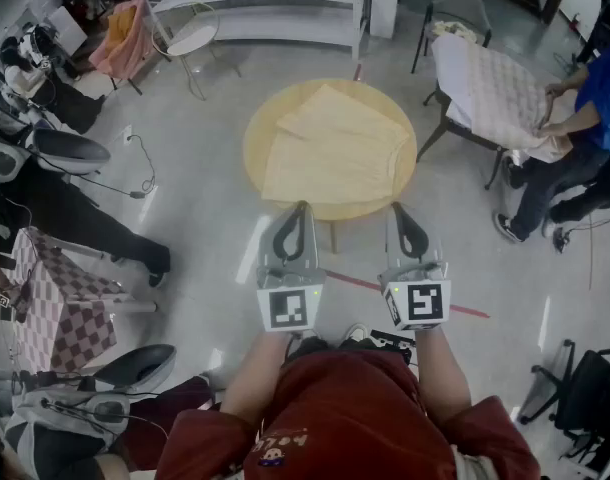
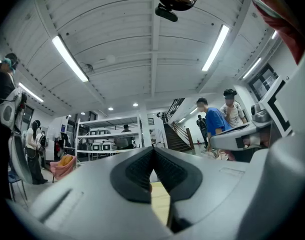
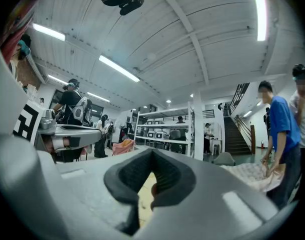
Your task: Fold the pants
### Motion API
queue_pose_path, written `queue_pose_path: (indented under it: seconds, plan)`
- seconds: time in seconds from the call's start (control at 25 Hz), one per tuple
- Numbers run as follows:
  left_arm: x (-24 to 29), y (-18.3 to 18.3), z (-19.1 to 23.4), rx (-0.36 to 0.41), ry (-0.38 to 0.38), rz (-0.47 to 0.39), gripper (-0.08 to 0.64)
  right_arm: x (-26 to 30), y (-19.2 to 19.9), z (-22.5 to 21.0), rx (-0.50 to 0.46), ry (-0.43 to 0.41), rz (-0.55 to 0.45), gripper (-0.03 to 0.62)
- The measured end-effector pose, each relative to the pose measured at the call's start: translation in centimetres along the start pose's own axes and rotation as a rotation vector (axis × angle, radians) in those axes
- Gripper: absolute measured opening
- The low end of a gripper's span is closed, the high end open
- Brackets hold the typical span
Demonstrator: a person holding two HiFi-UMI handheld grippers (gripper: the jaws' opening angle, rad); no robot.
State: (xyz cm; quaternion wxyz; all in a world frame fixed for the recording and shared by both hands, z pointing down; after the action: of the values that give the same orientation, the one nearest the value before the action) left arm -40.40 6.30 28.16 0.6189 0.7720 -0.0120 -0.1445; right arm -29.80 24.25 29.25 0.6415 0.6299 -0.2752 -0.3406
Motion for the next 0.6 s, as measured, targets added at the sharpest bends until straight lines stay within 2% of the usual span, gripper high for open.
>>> queue_pose_path:
  seconds: [0.6]
  plan:
    - [-0.7, -0.1, -1.3, 0.008, -0.013, 0.003, 0.006, -0.7, -0.1, -0.4, 0.019, 0.013, -0.003, 0.000]
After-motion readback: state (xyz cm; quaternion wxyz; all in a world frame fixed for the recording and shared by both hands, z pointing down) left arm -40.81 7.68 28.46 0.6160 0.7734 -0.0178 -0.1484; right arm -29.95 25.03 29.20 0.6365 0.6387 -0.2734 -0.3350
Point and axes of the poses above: the fingertips, and each gripper's own axes: x forward along the fingers, z to its left, y out of its underside, the point moved 9 cm from there along -x, backward along the fingers, and after that the axes turned 3 degrees about x, right-handed, at the moved point
